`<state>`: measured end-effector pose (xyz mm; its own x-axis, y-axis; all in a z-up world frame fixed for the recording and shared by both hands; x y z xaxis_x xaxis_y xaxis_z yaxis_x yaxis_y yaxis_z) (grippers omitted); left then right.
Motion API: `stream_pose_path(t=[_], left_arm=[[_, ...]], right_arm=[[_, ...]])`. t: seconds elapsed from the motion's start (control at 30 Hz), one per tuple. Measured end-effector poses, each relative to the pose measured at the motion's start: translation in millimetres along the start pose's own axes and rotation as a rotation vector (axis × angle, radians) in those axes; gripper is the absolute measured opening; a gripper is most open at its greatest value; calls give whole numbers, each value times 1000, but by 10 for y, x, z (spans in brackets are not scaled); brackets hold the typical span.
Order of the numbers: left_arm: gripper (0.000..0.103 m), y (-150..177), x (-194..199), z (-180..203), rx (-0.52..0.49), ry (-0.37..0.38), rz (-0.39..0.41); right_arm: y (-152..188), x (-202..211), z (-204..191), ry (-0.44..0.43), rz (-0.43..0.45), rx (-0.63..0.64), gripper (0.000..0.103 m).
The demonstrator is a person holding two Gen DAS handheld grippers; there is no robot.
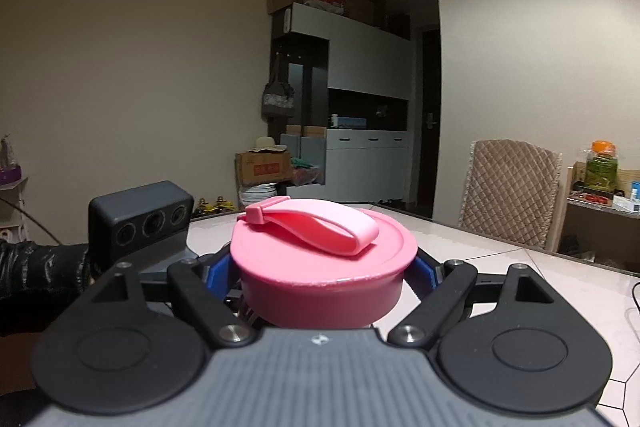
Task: Unscrew bottle cap and pour
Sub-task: 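Lift the loosened pink cap up off the bottle with the right gripper, then carry the pink cap away from the bottle mouth with the right gripper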
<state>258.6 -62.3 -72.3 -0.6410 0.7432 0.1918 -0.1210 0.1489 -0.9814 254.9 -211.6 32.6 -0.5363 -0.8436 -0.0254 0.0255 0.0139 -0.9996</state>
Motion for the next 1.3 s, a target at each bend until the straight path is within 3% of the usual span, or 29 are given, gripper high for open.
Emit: stream_pose_path(t=[0.37,0.67,1.3], left_arm=[[90,-5,-22,-16,6,-5,-2],[90,-21,-51,-23,10,-10,-3],[90,-8,-6,46,20,-31,-4]], right_arm=[[-39,158,63,183,16,-12,85],[-36,263,107,385,1,-7,85],[320,523,239,629,-51,-65,85]])
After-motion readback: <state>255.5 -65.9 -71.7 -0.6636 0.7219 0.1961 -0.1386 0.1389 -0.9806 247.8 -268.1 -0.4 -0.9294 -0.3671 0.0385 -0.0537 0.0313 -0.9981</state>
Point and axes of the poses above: each gripper's, at about its wrist camera, not at the fingertips, and x roughly against the way its jaws point, z to its right, y to its underside, the point moved 7 cm from there along -x, roughly the way its jaws point, and after that the axes turned 11 degrees about z, right-handed, at the moved point
